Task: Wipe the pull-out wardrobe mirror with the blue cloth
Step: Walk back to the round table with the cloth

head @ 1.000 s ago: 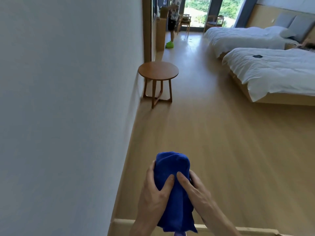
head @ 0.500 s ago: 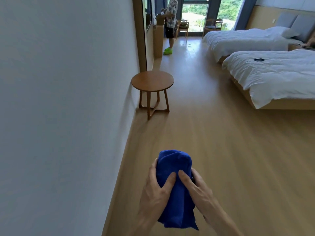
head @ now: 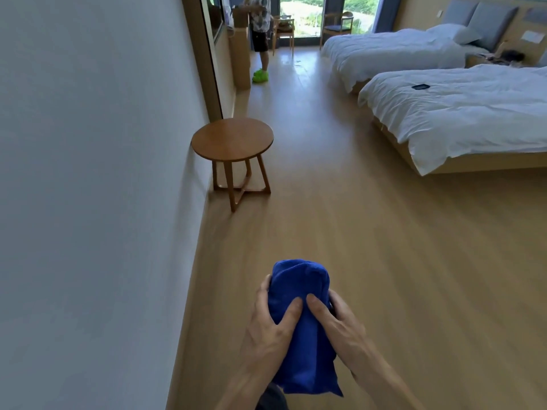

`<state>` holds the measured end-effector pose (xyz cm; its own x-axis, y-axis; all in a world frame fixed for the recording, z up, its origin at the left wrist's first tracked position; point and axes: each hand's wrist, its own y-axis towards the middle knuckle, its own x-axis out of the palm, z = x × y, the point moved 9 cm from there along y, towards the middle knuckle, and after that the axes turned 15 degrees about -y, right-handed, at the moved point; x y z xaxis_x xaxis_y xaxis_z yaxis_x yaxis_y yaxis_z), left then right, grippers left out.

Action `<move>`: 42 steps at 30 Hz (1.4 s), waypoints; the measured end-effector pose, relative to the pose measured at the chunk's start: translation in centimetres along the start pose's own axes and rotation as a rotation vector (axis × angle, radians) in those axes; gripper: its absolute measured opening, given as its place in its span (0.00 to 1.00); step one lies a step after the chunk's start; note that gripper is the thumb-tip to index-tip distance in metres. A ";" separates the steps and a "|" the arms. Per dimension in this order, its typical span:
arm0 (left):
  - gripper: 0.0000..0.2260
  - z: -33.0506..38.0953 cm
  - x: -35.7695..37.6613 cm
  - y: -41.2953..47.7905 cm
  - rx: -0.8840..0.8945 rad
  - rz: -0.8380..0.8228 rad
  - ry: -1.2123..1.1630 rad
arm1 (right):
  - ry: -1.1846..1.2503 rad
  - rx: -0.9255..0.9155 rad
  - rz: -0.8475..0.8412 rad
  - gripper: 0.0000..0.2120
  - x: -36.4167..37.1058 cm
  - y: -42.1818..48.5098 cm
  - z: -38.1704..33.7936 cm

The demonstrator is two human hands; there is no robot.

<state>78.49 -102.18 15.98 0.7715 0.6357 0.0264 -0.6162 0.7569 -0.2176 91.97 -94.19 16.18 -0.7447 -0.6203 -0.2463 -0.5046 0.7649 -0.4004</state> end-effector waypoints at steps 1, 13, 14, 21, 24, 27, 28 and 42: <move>0.39 0.1 0.1 1.5 -0.003 -0.009 -0.004 | -0.006 0.009 0.020 0.12 -0.1 1.3 -0.3; 0.37 5.2 0.2 18.8 0.028 -0.137 -0.040 | -0.010 -0.004 0.133 0.17 -0.1 15.9 -8.2; 0.36 5.4 -0.2 19.6 0.024 -0.134 -0.046 | -0.004 -0.002 0.126 0.17 0.4 16.7 -8.7; 0.34 6.4 -3.0 24.8 0.000 -0.053 -0.081 | -0.023 0.010 0.038 0.13 3.1 22.2 -12.5; 0.36 7.6 -2.9 27.2 0.025 -0.038 -0.085 | -0.033 -0.011 0.026 0.13 2.9 24.5 -14.1; 0.42 8.2 -2.2 30.1 0.036 -0.033 -0.064 | -0.044 -0.027 0.025 0.14 1.9 27.4 -15.1; 0.44 8.3 -1.8 31.2 0.035 -0.024 -0.053 | -0.043 -0.031 0.021 0.14 1.5 28.6 -15.4; 0.45 11.0 6.8 48.4 -0.004 0.040 0.000 | 0.012 -0.014 -0.053 0.12 -6.8 46.1 -19.8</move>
<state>52.17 -59.52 16.33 0.7462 0.6655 0.0180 -0.6459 0.7303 -0.2223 65.15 -51.27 16.85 -0.7220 -0.6577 -0.2148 -0.5491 0.7336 -0.4005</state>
